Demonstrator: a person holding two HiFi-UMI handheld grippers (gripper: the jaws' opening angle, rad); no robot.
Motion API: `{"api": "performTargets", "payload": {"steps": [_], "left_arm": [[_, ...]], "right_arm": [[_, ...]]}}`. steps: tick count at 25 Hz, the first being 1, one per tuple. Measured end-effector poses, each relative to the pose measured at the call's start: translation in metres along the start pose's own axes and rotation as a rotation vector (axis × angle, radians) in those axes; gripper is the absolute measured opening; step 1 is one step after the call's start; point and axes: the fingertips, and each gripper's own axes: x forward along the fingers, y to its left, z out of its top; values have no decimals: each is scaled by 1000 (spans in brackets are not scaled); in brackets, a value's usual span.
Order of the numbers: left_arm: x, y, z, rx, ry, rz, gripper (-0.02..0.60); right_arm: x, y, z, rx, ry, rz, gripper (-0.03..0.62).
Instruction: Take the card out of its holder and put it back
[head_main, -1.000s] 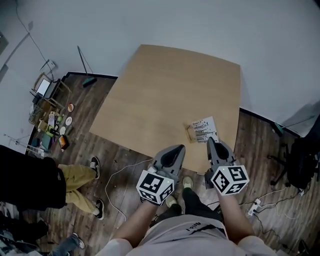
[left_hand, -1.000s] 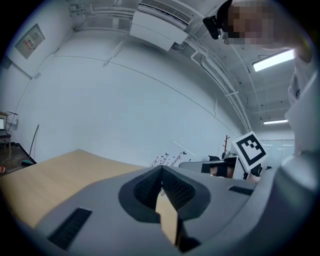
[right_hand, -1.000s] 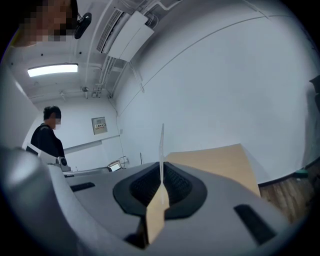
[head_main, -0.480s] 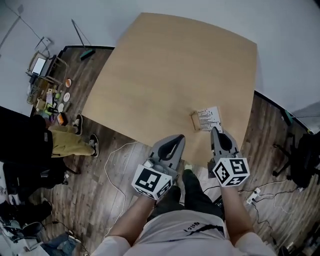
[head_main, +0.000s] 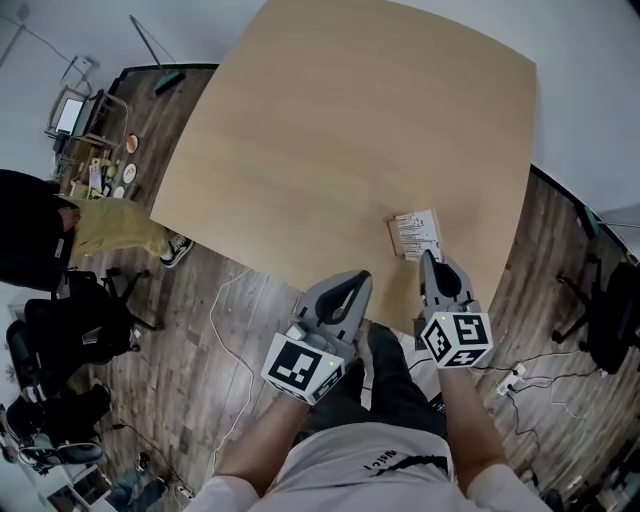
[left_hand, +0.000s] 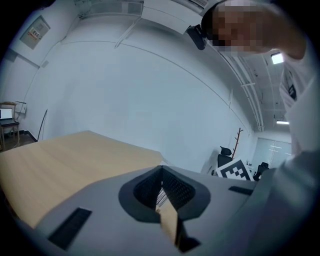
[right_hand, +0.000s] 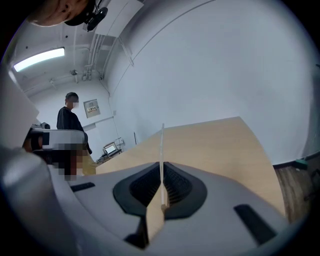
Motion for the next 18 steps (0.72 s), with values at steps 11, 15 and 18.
{"api": "performTargets", "payload": {"steps": [11,15,18], "left_arm": [[8,11,-10,-19,22,10,12],[12,12,-11,-20,24,8,12],[11,11,-11,-20,25,8,12]], "right_arm": [[16,-5,-15,18,38,2,26],[20,-5,-17,48,43,2,26],[19,-5,-15,48,43,-10,26]]}}
